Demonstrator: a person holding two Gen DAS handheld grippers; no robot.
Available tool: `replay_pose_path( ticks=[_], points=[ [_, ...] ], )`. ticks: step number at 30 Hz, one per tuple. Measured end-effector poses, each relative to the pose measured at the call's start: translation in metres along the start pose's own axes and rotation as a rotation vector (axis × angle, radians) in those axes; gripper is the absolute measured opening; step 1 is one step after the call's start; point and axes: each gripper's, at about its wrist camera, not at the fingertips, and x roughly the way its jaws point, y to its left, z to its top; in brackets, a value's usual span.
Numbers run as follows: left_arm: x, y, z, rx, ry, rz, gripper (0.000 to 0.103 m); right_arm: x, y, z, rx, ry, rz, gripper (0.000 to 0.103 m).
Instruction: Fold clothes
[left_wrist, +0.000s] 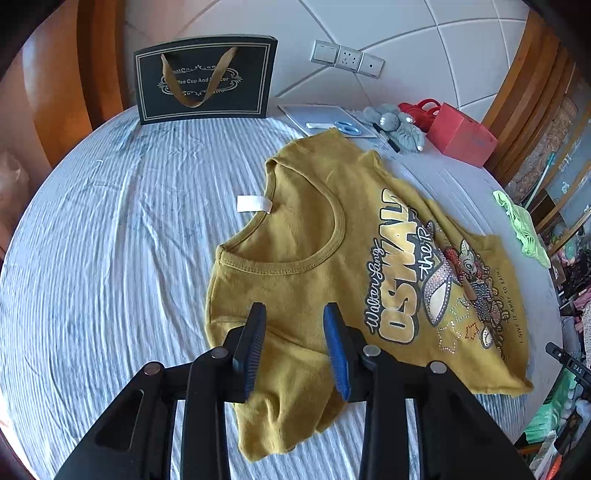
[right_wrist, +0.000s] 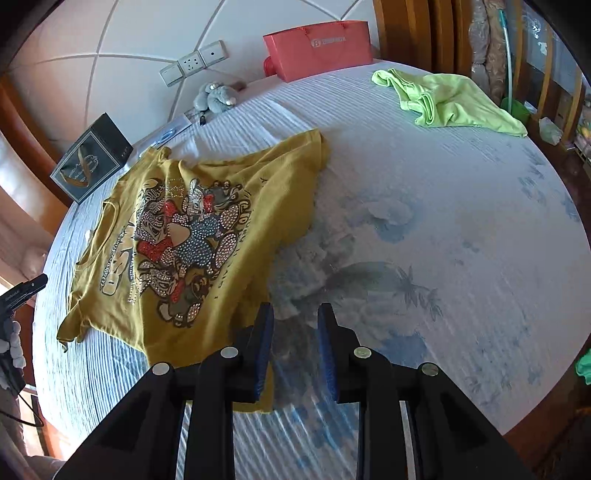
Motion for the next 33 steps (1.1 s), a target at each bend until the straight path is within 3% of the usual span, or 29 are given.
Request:
replay_pose_path(
  ticks=[4,11,18,22,24,26,33],
  points=[
    [0.038,-0.002,0.001,0.001,0.063,0.027,0.033,0.029,0.004,0.024,-0.017,0.004,-0.018,0.024],
    [0.06,0.006,-0.007,-0.007,0.102,0.077,0.033,0.063,-0.011,0.096,0.035,-0.018,-0.032,0.024],
    [0.057,0.016,0.005,-0.061,0.07,0.062,0.033,0.105,-0.02,0.166,0.027,0.018,-0.072,0.026],
    [0.061,0.012,0.05,-0.04,0.031,-0.011,0.038,0.129,-0.017,0.191,0.003,0.051,-0.093,0.039],
    [0.067,0.003,0.082,0.001,-0.001,-0.031,0.052,0.136,-0.016,0.198,-0.01,0.058,-0.101,0.043],
    [0.079,-0.01,0.116,0.06,-0.018,-0.044,0.055,0.141,-0.014,0.203,-0.022,0.062,-0.108,0.047],
    [0.151,-0.044,0.214,0.194,0.012,-0.026,0.056,0.152,-0.011,0.21,-0.08,0.084,-0.148,0.05]
  ],
)
